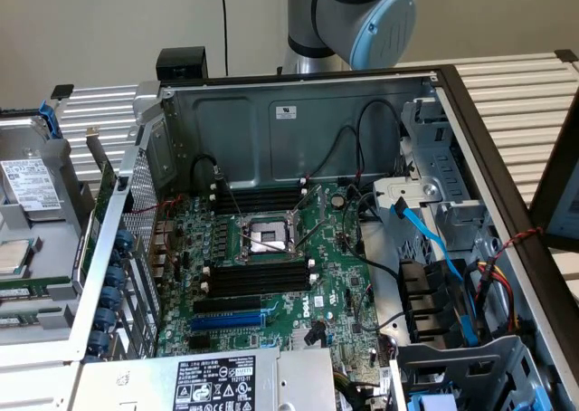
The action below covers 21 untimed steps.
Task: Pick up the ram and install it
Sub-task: 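Pick up the ram and move it above insertion slot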
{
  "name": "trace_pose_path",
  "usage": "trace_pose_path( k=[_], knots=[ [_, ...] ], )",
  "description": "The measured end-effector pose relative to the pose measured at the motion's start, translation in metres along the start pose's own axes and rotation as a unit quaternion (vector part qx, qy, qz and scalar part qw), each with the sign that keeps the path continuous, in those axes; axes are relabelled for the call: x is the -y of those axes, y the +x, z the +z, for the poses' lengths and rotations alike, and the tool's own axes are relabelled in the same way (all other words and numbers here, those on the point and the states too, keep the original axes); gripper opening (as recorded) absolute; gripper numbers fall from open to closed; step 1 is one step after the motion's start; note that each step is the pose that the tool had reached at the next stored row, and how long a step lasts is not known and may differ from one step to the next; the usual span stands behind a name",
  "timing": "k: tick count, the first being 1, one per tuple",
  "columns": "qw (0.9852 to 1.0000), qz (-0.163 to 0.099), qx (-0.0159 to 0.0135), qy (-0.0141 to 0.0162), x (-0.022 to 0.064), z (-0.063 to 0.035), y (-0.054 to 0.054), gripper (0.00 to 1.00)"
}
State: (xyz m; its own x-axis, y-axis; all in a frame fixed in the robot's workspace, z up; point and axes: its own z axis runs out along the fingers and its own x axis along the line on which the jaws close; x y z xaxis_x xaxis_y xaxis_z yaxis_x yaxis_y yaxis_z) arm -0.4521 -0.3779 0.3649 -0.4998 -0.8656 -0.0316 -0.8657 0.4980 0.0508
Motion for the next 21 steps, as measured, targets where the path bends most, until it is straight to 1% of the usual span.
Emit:
trace_pose_path(
  k=[2,5,8,11,12,13,16,17,21],
  knots=[
    [0.9998,-0.018,-0.0009,-0.0006,0.0000,0.0000,0.0000,0.10],
    [0.9990,-0.045,-0.0022,-0.0014,0.0000,0.0001,0.0000,0.10],
    [0.9974,-0.072,-0.0044,-0.0017,0.0001,0.0000,0.0000,0.10],
    [0.9954,-0.095,-0.0065,0.0000,0.0000,0.0000,0.0000,0.10],
    [0.9937,-0.112,-0.0085,0.0018,0.0000,0.0000,0.0000,0.10],
    [0.9927,-0.120,-0.0107,0.0040,0.0000,0.0001,0.0000,0.10],
    [0.9908,-0.134,-0.0170,0.0109,0.0000,0.0000,0.0000,0.10],
    [0.9900,-0.139,-0.0178,0.0128,0.0000,0.0000,0.0000,0.10],
    [0.9856,-0.167,-0.0166,0.0183,0.0000,0.0000,0.0000,0.10]
  ],
)
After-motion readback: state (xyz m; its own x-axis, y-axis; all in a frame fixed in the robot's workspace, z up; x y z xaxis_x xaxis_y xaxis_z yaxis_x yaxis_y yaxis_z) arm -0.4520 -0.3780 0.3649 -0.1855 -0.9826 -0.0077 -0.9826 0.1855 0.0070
